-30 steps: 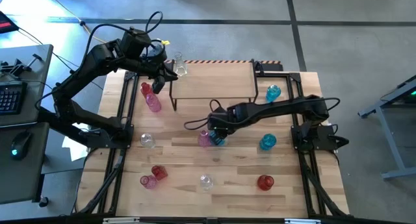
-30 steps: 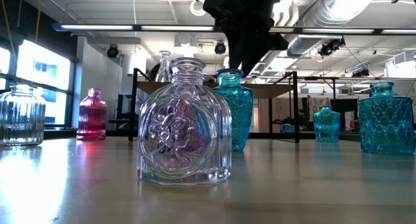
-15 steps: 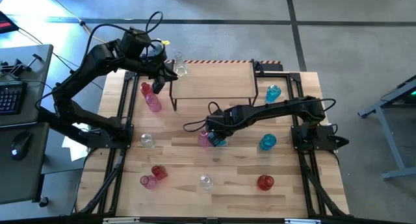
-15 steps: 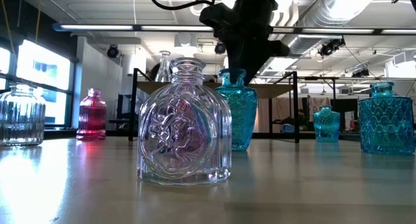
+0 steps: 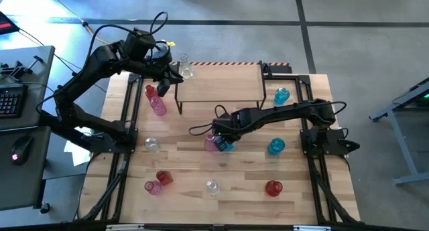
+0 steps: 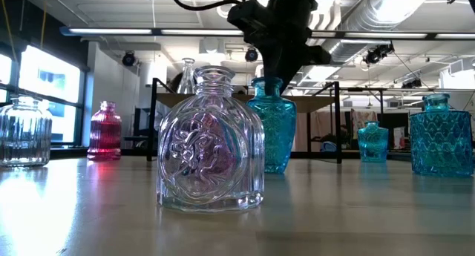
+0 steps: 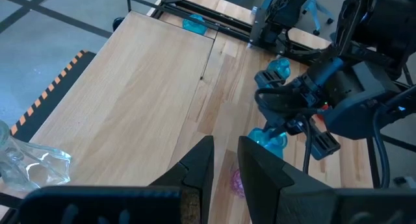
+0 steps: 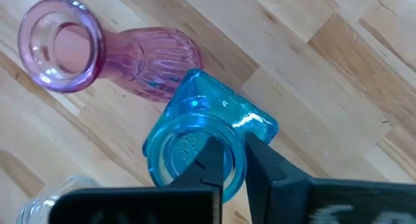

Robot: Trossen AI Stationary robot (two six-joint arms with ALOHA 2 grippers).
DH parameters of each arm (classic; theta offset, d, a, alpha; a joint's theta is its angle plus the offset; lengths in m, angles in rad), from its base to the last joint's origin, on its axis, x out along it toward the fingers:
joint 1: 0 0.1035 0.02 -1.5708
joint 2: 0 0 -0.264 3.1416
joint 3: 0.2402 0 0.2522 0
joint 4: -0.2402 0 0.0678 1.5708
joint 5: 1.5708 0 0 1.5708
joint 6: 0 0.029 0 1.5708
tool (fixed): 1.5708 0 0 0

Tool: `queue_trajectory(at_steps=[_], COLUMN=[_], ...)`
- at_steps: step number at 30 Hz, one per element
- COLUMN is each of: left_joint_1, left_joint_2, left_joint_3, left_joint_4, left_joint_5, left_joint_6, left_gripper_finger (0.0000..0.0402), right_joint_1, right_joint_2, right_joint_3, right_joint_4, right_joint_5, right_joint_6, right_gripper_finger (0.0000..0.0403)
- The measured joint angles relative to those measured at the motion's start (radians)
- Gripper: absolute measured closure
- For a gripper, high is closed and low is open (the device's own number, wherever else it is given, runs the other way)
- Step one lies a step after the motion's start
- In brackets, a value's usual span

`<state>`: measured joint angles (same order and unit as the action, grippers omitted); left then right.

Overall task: Sort vases onto shelf
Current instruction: Put the left blue vase on the shelf

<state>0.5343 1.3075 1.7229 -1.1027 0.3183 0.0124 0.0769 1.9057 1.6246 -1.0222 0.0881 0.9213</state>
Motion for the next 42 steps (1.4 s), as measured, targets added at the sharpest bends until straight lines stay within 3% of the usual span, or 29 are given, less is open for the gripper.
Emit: queue_trajectory(at_steps=[12, 25, 42], left_joint_1=[0.000, 0.000, 0.000], left_joint_2=[0.000, 0.000, 0.000], left_joint_3=[0.000, 0.000, 0.000], left_joint_4=[0.000, 0.000, 0.000], left_joint_5=[0.000, 0.000, 0.000], left_joint_6=[0.014, 0.019, 0.045], left_gripper_finger=[0.0339, 0.0339, 0.0339], right_joint_1=[-0.015, -0.081, -0.286], right_joint_2=[0.000, 0.000, -0.002], right_joint_3=[0.126, 0.379, 0.720], right_joint_4=[-0.091, -0.282, -0.555], right_joint_5=[0.001, -0.053, -0.135], right_joint_6=[-0.044, -0.202, -0.320], right_gripper_finger=[0.0400, 0.0402, 0.0402])
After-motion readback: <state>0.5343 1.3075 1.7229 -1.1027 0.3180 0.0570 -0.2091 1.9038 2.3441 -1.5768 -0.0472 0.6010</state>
